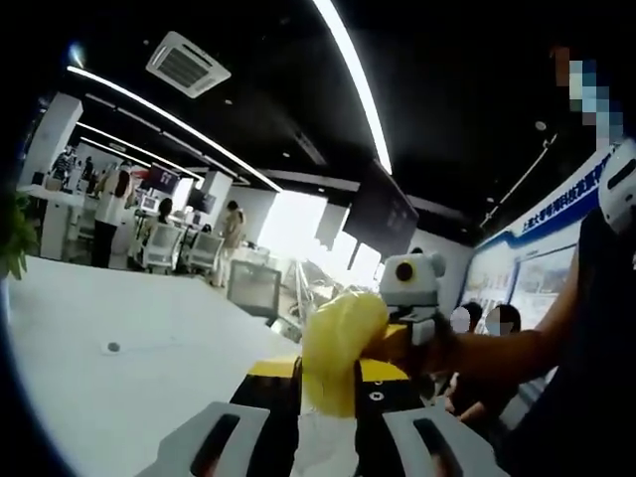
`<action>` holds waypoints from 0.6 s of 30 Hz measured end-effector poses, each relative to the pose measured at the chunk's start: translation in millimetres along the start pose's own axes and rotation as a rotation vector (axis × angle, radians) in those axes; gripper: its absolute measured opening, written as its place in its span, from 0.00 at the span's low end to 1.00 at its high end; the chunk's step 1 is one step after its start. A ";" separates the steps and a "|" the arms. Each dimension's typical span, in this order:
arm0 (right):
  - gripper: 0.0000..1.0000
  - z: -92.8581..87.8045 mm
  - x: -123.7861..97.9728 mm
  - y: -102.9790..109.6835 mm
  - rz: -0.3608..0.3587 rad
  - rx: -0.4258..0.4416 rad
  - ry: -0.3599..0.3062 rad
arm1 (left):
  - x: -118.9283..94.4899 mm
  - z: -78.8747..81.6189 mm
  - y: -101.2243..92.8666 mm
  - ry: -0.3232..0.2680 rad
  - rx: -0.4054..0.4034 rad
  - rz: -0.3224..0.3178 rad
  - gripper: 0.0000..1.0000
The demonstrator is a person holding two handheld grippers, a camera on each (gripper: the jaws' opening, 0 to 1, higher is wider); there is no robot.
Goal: Compare the silicone blocks by pressing each to a similar depth, holding the contact briefly, and releasing to observe deformation and rebound differences across the visible hardness samples.
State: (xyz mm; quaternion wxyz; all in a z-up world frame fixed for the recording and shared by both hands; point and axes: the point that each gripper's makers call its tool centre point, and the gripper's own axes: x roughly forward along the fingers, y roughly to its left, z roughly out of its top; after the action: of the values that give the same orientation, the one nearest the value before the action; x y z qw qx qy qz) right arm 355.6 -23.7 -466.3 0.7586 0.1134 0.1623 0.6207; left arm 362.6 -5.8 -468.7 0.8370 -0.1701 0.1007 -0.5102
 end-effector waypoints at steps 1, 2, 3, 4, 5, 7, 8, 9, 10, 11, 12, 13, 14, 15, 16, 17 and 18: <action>0.00 -0.1 -0.6 0.1 0.005 0.005 -0.003 | -0.6 0.4 -1.1 0.004 -0.003 -0.006 0.14; 0.02 -1.0 -0.9 0.6 0.007 0.007 -0.003 | -0.7 0.0 -2.4 0.009 -0.003 -0.010 0.12; 0.02 -1.5 -0.6 0.2 0.004 0.005 -0.003 | 0.0 -1.5 -3.8 0.022 0.003 -0.004 0.10; 0.04 -3.0 -0.2 -1.2 0.001 0.021 -0.005 | 0.2 -1.8 -4.9 0.026 0.009 -0.006 0.08; 0.05 -3.8 -0.9 -0.8 0.009 0.028 -0.010 | -0.3 -2.4 -6.0 0.032 0.000 -0.013 0.07; 0.07 -3.3 -1.1 -1.8 0.010 0.035 -0.025 | -0.5 -1.3 -7.2 0.029 0.004 -0.012 0.05; 0.08 -2.4 -1.3 -1.4 0.014 0.025 -0.034 | -0.6 -0.7 -7.5 0.026 0.003 -0.013 0.04; 0.08 -0.5 -1.3 -1.2 0.011 0.008 -0.045 | -1.1 0.6 -7.9 0.018 -0.004 -0.014 0.03; 0.09 0.6 -0.9 -0.5 0.011 0.010 -0.049 | -1.3 1.8 -8.0 0.012 -0.005 -0.013 0.03; 0.10 2.9 -0.3 -0.2 0.010 0.007 -0.055 | -1.9 2.9 -7.9 0.007 -0.010 -0.014 0.02; 0.10 4.7 -0.1 -0.5 0.008 -0.010 -0.060 | -2.0 3.9 -7.8 0.003 -0.015 -0.015 0.02; 0.11 7.0 -0.2 -0.9 0.003 -0.026 -0.066 | -1.6 5.1 -7.9 -0.002 -0.019 -0.015 0.01; 0.12 8.4 -0.1 -1.5 -0.001 -0.041 -0.070 | -1.3 5.8 -8.3 -0.005 -0.025 -0.018 0.01; 0.13 10.3 -0.4 -2.9 -0.011 -0.062 -0.078 | -0.8 7.5 -7.8 -0.009 -0.031 -0.017 0.01; 0.14 11.2 -0.7 -3.3 -0.015 -0.070 -0.083 | -0.4 8.9 -7.7 -0.014 -0.038 -0.019 0.01; 0.15 12.8 -1.2 -3.6 -0.016 -0.071 -0.093 | -0.4 9.7 -8.3 -0.018 -0.041 -0.021 0.00; 0.17 14.6 -1.9 -4.1 -0.015 -0.066 -0.105 | -0.2 10.9 -8.8 -0.023 -0.046 -0.023 0.00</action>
State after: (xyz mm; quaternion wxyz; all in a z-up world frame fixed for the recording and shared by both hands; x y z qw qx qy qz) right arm 364.6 -26.0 -454.2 0.7740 0.1194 0.1024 0.6134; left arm 359.0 -7.4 -455.2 0.8279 -0.1964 0.1011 -0.5155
